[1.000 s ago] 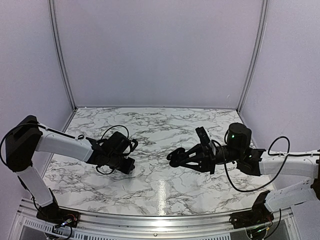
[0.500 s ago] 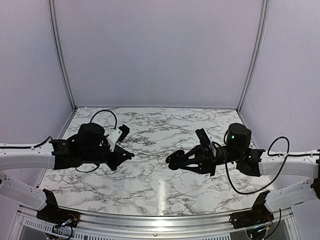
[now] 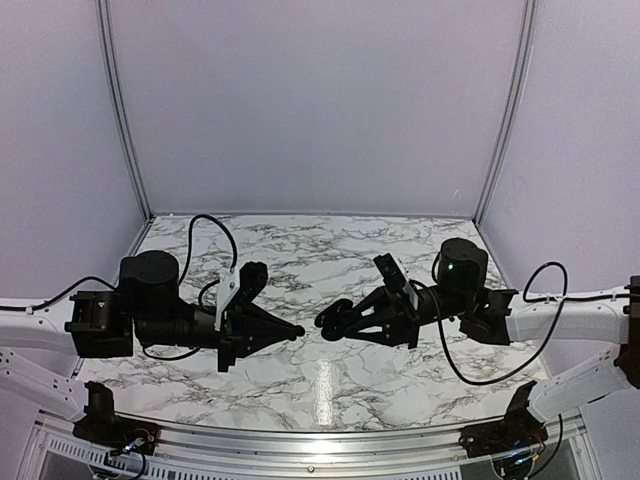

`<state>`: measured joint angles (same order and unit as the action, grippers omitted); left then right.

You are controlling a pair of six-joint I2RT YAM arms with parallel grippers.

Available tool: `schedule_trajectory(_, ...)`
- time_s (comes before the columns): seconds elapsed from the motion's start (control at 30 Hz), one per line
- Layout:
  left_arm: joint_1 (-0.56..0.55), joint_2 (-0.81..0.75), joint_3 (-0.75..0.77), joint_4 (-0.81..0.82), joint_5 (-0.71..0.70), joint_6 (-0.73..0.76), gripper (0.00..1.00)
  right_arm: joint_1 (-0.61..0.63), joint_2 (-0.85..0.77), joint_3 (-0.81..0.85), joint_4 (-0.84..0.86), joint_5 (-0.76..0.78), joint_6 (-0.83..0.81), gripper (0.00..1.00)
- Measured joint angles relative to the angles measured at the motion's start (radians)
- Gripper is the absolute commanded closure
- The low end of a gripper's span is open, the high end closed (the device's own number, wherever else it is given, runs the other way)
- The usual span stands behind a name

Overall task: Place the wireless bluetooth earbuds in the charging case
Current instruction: Place the left earbud in the left side groove of the charging case.

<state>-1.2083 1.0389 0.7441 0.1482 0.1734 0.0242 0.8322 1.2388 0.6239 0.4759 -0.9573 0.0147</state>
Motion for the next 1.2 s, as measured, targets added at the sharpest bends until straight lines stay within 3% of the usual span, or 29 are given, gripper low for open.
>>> schedule_trajectory(0.27, -0.066, 0.068, 0.061, 0.013, -0.051, 0.047, 1.00, 0.013, 0.027, 0.020, -0.002, 0.009, 0.007, 1.00)
schedule_trajectory(1.2, -0.087, 0.211, 0.157, -0.042, -0.203, 0.062, 1.00, 0.048, 0.048, 0.037, 0.029, 0.046, 0.046, 1.00)
